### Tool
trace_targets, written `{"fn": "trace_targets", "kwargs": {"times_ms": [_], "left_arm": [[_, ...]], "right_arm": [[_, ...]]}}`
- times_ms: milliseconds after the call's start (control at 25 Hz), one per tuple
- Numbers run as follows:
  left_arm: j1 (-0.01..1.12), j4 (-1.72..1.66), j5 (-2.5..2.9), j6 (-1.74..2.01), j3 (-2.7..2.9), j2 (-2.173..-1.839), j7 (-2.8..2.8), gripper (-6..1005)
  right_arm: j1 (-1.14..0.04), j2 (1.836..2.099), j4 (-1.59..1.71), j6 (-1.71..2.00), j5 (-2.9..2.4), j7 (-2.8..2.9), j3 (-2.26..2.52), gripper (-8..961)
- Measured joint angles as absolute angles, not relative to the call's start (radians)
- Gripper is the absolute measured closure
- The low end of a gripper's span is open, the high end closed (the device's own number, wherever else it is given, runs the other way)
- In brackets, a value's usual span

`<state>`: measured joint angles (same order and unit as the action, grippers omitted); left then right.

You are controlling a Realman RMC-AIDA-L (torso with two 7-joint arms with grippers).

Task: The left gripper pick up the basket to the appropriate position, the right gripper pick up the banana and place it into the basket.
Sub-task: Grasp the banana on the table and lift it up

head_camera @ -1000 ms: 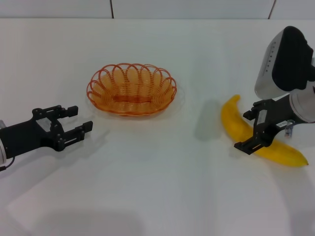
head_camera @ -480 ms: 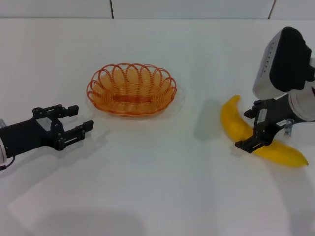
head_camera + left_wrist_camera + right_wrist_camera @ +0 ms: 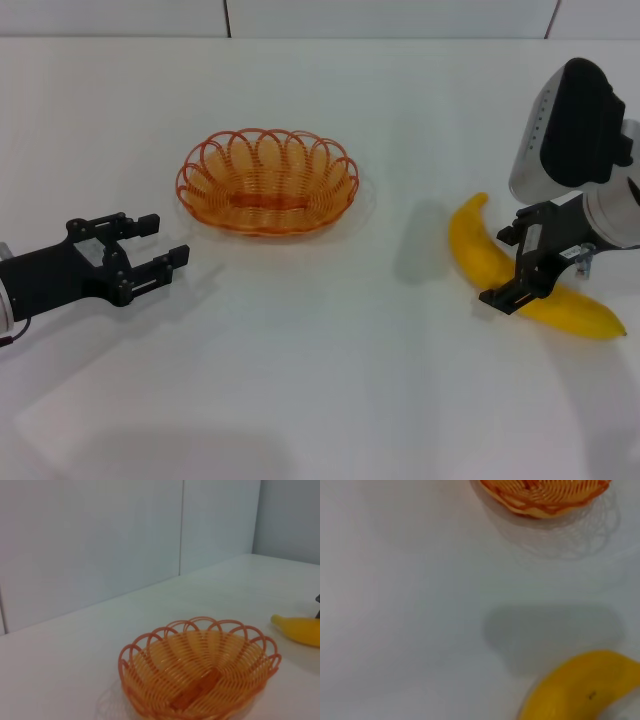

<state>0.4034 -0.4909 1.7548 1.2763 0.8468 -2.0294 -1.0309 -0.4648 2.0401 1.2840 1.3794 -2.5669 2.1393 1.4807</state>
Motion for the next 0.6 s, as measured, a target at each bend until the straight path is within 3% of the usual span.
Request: {"fn": "trace_targets", "kwargs": {"times_ms": [480, 600], "left_arm": [[0.403, -0.491, 1.755, 1.276, 0.847, -2.031, -1.031, 405], [0.404, -0.491, 1.755, 1.276, 0.847, -2.031, -1.031, 405]], "right_arm": [[-0.487, 2.04, 1.256, 1.38, -2.57, 2.166, 1.48, 71], [-0.502, 2.039, 1.238, 1.386, -2.571, 2.166, 1.478, 168]]}}
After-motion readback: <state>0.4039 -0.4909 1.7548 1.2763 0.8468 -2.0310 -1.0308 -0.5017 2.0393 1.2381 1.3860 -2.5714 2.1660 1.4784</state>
